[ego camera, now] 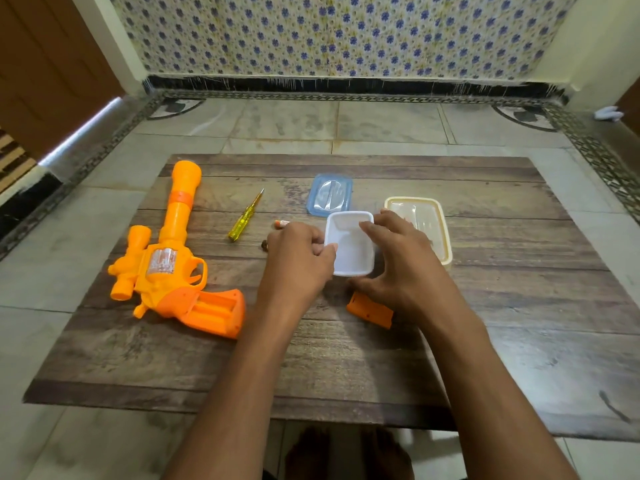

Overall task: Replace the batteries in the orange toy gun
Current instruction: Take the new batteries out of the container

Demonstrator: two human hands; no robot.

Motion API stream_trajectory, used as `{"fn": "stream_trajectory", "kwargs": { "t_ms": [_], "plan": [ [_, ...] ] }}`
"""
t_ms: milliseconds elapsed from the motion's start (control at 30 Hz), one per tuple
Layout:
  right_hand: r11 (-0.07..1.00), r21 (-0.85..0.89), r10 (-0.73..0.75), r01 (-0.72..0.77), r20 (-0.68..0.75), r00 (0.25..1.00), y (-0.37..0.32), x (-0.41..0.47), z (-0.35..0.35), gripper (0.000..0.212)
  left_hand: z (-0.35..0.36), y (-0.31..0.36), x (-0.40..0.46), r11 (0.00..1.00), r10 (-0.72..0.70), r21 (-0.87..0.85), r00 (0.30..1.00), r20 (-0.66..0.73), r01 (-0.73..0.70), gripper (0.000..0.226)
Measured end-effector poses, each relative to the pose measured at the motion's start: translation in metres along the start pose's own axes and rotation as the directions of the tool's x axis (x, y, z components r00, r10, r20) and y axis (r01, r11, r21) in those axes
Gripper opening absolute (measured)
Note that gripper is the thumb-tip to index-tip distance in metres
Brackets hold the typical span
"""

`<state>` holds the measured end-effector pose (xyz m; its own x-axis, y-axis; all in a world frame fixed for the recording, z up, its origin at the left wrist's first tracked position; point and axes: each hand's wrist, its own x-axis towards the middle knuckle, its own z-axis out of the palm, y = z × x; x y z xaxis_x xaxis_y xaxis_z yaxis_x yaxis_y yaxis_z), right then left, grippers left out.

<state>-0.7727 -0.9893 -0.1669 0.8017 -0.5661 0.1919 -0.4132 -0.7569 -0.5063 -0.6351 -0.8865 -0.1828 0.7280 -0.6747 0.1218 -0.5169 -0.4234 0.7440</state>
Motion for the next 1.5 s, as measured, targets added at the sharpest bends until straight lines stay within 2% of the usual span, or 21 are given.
{"fn": "stream_trajectory", "kwargs": {
  "t_ms": [100, 200, 367, 433, 533, 600, 667, 767, 867, 1000, 1200, 1333, 1500],
  "plan": [
    [0.999, -0.035, 0.014, -0.014, 0.000, 1.000, -0.003, 0.000, 0.001, 0.068, 0.006, 0.002, 0.003, 0.998, -0.025, 0.050, 1.000, 0.008, 0.025, 0.017],
    [0.994, -0.108, 0.014, -0.011, 0.029, 0.999, -0.002, 0.001, 0.006, 0.065, 0.007, 0.001, 0.004, 0.995, -0.044, 0.088, 0.999, 0.002, 0.043, 0.018],
    [0.993, -0.113, 0.051, -0.047, 0.029, 0.998, -0.004, 0.003, 0.008, 0.044, 0.001, 0.000, 0.004, 0.997, -0.024, 0.075, 0.999, -0.042, 0.027, 0.025],
    [0.993, -0.115, 0.046, -0.041, 0.040, 0.998, -0.004, 0.004, 0.010, 0.033, -0.005, -0.001, 0.005, 0.997, -0.011, 0.074, 0.997, -0.072, 0.016, 0.021],
    [0.989, -0.143, 0.032, -0.023, 0.063, 0.998, -0.003, 0.005, 0.012, 0.026, -0.014, -0.006, 0.009, 0.987, 0.032, 0.162, 0.984, -0.178, -0.003, 0.012],
    [0.989, -0.148, 0.012, -0.001, 0.069, 0.998, -0.002, 0.006, 0.012, 0.024, -0.020, -0.012, 0.012, 0.974, 0.065, 0.225, 0.970, -0.233, -0.011, 0.021],
    [0.992, -0.128, -0.011, 0.018, 0.061, 0.998, 0.000, 0.006, 0.013, 0.020, -0.022, -0.018, 0.013, 0.958, 0.072, 0.286, 0.983, -0.168, -0.021, 0.039],
    [0.995, -0.089, -0.028, 0.033, 0.060, 0.998, 0.000, 0.005, 0.014, 0.015, -0.017, -0.023, 0.012, 0.920, 0.040, 0.389, 0.999, 0.013, -0.042, 0.057],
    [0.994, -0.095, -0.052, 0.057, 0.055, 0.997, -0.001, 0.005, 0.014, 0.014, -0.009, -0.025, 0.013, 0.890, 0.023, 0.451, 0.996, 0.087, -0.060, 0.052],
    [0.988, -0.126, -0.082, 0.086, 0.037, 0.996, -0.001, 0.006, 0.016, 0.015, -0.004, -0.025, 0.018, 0.906, 0.048, 0.417, 0.997, 0.059, -0.068, 0.035],
    [0.972, -0.188, -0.134, 0.138, 0.034, 0.990, -0.007, 0.005, 0.016, 0.021, -0.001, -0.027, 0.023, 0.924, 0.055, 0.381, 0.998, -0.009, -0.048, 0.025],
    [0.964, -0.216, -0.147, 0.156, 0.057, 0.988, -0.010, 0.005, 0.015, 0.021, 0.006, -0.024, 0.025, 0.861, 0.034, 0.508, 0.999, -0.019, -0.020, 0.028],
    [0.966, -0.212, -0.139, 0.150, 0.064, 0.988, -0.008, 0.004, 0.016, 0.019, 0.012, -0.024, 0.032, 0.835, 0.048, 0.549, 0.999, -0.014, -0.033, 0.029]
  ]
}}
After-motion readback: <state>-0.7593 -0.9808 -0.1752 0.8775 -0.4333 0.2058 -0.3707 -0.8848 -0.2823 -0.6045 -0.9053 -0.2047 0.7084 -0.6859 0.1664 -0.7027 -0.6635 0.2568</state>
